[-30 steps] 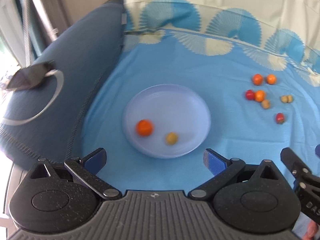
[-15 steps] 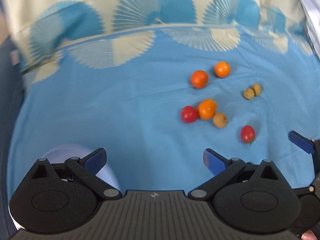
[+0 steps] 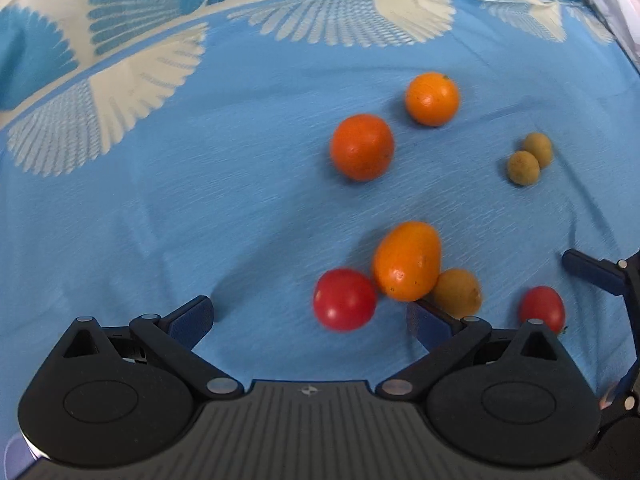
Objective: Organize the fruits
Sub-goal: 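Grasp a red cherry tomato with the left gripper while the right grasps another, then carry both red tomatoes over the plate and release them onto it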
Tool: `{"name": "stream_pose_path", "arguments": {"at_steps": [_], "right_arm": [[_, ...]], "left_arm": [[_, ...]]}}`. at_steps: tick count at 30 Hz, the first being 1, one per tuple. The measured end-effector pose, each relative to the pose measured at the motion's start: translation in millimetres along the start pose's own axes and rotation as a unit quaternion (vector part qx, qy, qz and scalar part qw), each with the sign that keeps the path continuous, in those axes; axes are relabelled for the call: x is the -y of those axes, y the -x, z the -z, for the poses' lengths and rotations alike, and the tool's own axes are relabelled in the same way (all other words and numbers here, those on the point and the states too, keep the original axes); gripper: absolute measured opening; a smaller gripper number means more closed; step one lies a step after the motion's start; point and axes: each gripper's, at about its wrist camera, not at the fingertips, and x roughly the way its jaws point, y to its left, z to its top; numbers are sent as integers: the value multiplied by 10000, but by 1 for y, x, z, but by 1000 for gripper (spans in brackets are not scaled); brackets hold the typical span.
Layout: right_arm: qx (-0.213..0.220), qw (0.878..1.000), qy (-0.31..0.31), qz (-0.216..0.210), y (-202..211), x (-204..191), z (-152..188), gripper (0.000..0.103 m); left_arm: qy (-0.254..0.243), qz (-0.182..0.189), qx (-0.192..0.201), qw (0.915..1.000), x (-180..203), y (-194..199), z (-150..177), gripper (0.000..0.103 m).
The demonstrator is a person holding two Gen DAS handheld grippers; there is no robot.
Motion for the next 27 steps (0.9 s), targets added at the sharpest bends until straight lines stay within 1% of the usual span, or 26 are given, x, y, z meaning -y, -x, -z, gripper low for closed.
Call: {"name": "stream_pose_path", "arguments": {"at_steps": [3, 5, 6, 7, 8, 9, 10, 11, 13, 15, 19, 21, 23, 27], "right_arm": [[28, 10000, -36, -24, 0, 1, 1, 102], [36, 10000, -22, -14, -1, 1, 1, 102], [41, 10000, -18, -11, -1, 2, 1, 102], [44, 10000, -18, -7, -1, 1, 1, 102], [54, 10000, -40, 12, 1, 1, 1, 97], [92, 9999, -112, 29, 4, 2, 1, 89], [155, 9997, -197, 48, 9, 3, 1, 62], [179, 9995, -255, 71, 12, 4, 1, 33], [155, 9992, -355, 27, 16, 9, 2, 31], [194, 9988, -423, 118, 18, 11, 1, 31], [366, 9962, -693, 390, 33, 19, -3, 31], [406, 9951, -715, 551, 47, 19, -7, 31], [430, 9943, -752, 617, 64, 17, -12, 31], [511, 9941, -867, 409, 112, 0, -17, 31]], "left_arm": [[64, 23, 35, 10000, -1, 0, -2, 103], [139, 36, 50, 9999, 0, 1, -2, 101], [187, 96, 87, 9997, -1, 3, -2, 92], [227, 189, 138, 9995, -1, 7, -1, 76], [211, 188, 213, 9994, 2, 12, 0, 64], [117, 172, 293, 9994, 5, 18, 0, 33], [44, 183, 298, 9994, 7, 21, 0, 33], [89, 218, 342, 9991, 7, 24, 0, 33], [113, 212, 389, 9990, 7, 30, 0, 33], [173, 154, 483, 9986, 8, 42, 3, 33], [600, 77, 586, 9964, 3, 80, 18, 33], [860, 38, 628, 9943, -2, 107, 31, 33], [1075, -17, 637, 9922, -6, 134, 47, 33], [1369, -108, 646, 9884, -11, 187, 85, 33]]}}
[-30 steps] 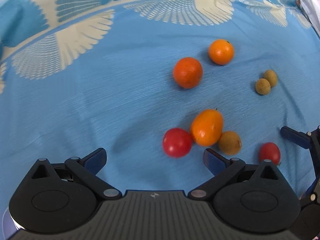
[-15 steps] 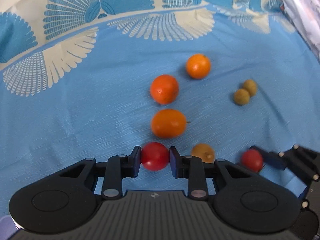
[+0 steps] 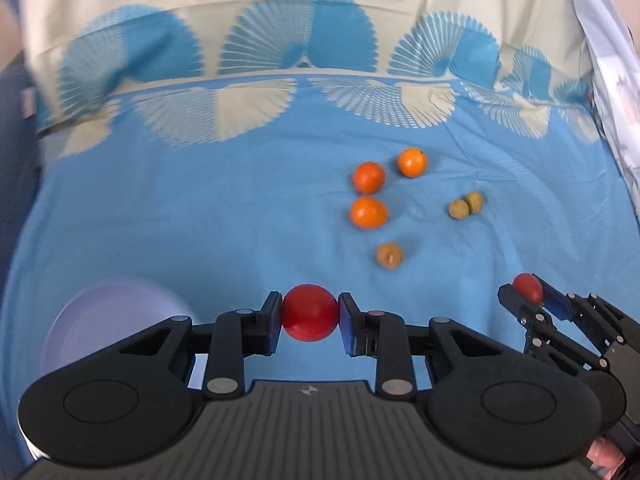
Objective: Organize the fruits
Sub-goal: 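Carry both red tomatoes over the plate and release them onto it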
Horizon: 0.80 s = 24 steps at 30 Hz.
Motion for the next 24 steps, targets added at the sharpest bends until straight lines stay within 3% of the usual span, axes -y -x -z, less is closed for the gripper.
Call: {"name": "stream_pose_path", "arguments": {"at_steps": [11, 19, 24], "right_arm": [[-74, 9906, 51, -1367, 132, -93, -1, 31], [23, 9777, 643, -1997, 193, -153, 9, 31], [133, 9708, 1083, -2135, 219, -179, 15, 31]], "left_arm": [[697, -446, 10, 9966, -50, 121, 98, 33], [1130, -609, 289, 9913, -80, 179, 165, 33], [1356, -652, 488, 9874, -93, 203, 194, 33]]}}
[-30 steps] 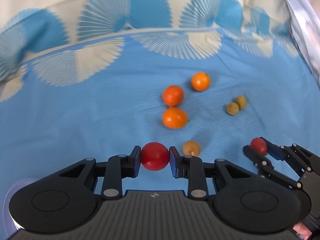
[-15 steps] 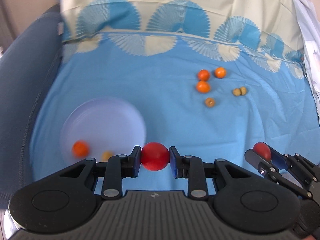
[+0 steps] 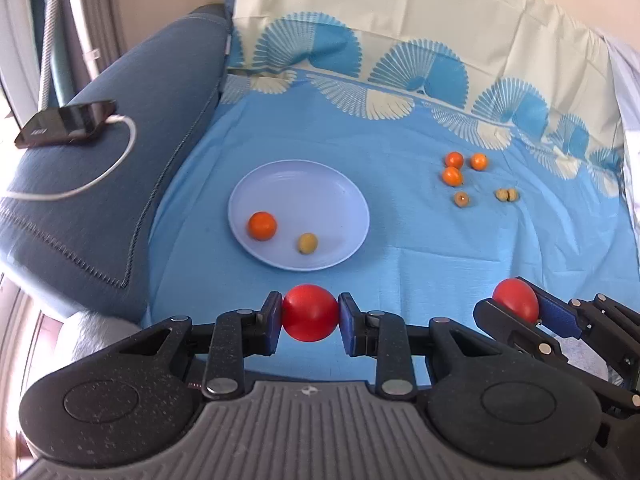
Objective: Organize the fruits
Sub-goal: 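Carry both red tomatoes over the plate and release them onto it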
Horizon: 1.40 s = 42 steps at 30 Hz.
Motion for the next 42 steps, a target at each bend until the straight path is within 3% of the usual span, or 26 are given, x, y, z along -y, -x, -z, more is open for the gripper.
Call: {"name": "stream_pose_path", "arguments": {"at_steps": [22, 42], "right_arm": [[18, 9992, 373, 145, 10, -29, -1, 31], [-359, 9989, 178, 230, -38, -14, -11, 31]], "left_arm": [[328, 136, 243, 9991, -29, 20, 10, 33], [444, -27, -33, 9990, -43, -27, -25, 33]]}}
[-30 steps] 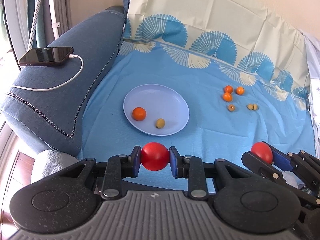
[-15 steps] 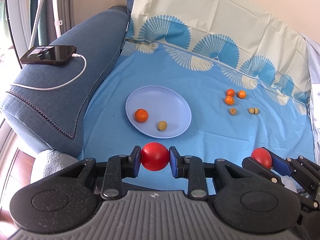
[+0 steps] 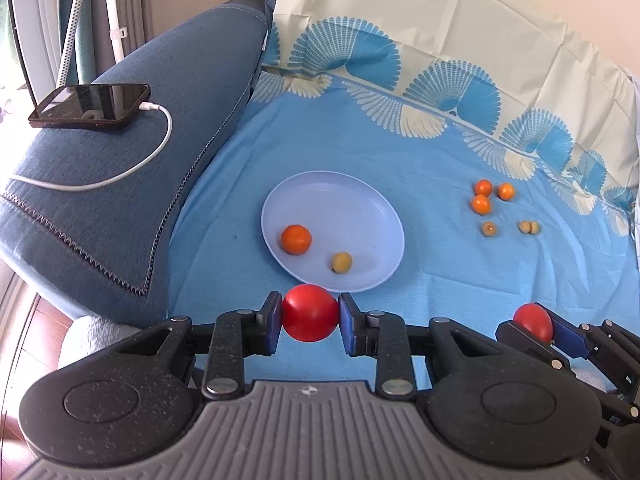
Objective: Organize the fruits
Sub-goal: 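Carry both red tomatoes over the plate and release them onto it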
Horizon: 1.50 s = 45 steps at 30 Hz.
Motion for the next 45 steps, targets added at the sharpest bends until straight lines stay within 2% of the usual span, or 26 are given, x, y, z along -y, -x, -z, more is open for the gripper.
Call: {"name": "stream_pose_path", "arguments": {"at_steps": [7, 21, 30, 36, 38, 39, 40, 41, 42, 44, 45], "right_arm": [[-163, 9998, -55, -53, -39, 7, -12, 31], [-698, 9975, -40, 40, -148, 30, -18, 31], [-1024, 9947, 99, -24, -201, 33, -11, 31], [-1118, 9934, 247, 6, -221, 33, -6, 31], [-1097, 9935, 288, 5, -225, 33, -7, 32], [-1054, 9940, 276, -8, -225, 34, -8, 33], [-1008, 9945, 265, -40, -224, 34, -10, 40], [-942, 9952, 258, -58, -222, 35, -12, 49], [-870, 9959, 261, -49, -218, 35, -14, 52], [-817, 9963, 268, -14, -207, 35, -18, 66], [-805, 9965, 247, 11, -198, 34, -18, 69]], "left_arm": [[6, -103, -113, 9999, -2, -33, -25, 33], [-249, -413, -470, 9977, 11, -136, -71, 33], [-358, -570, -677, 9954, 14, -188, -86, 33], [-422, -606, -715, 9947, 14, -208, -92, 33], [-425, -535, -706, 9952, 13, -208, -94, 46], [-431, -491, -679, 9956, 12, -206, -96, 73], [-412, -497, -606, 9961, 11, -203, -97, 97], [-383, -523, -481, 9967, 11, -197, -98, 103], [-364, -527, -334, 9974, 10, -189, -98, 103], [-484, -529, -376, 9967, 10, -177, -97, 103], [-512, -576, -420, 9961, 10, -172, -95, 103]]}}
